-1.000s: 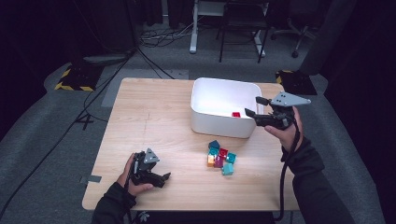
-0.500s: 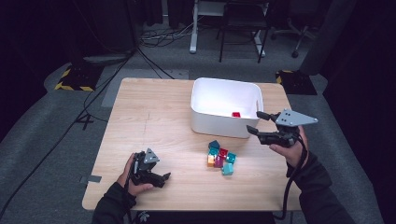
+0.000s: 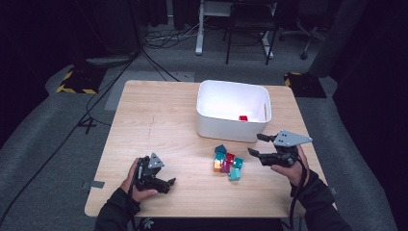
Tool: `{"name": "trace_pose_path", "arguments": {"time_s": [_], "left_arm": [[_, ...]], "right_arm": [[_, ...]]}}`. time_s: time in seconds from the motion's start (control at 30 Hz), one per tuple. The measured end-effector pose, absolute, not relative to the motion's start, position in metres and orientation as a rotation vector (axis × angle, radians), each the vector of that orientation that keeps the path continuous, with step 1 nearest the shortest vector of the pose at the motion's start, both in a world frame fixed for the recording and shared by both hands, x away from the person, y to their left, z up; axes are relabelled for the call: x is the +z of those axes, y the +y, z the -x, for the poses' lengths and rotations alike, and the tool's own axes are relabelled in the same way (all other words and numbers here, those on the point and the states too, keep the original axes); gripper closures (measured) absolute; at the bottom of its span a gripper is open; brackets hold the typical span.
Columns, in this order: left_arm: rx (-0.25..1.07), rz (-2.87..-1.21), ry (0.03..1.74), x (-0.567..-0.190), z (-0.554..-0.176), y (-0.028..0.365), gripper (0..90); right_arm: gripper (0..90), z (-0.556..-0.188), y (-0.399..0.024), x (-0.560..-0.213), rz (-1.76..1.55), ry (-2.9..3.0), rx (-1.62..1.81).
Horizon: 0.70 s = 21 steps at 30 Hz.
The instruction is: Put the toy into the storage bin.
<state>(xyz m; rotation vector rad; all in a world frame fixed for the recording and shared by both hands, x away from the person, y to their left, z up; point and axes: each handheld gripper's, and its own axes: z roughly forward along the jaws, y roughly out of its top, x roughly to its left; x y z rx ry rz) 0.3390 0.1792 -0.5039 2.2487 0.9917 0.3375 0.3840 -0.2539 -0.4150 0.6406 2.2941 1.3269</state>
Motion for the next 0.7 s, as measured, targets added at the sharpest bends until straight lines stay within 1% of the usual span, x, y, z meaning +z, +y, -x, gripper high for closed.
{"name": "trace_pose_path", "arguments": {"time_s": [0.07,0.33,0.7], "left_arm": [[0.337,-2.248,0.992,-0.504,-0.339,0.179,0.3],[0.339,-2.248,0.991,-0.504,-0.339,0.179,0.4],[0.339,-2.248,0.991,-0.504,-0.339,0.179,0.4]], "right_arm": [[33.9,-0.384,-0.252,-0.428,-0.644,2.332,1.326],[28.7,-0.386,-0.250,-0.453,-0.651,2.407,1.303],[29.6,-0.393,-0.243,-0.483,-0.685,2.499,1.253]]}}
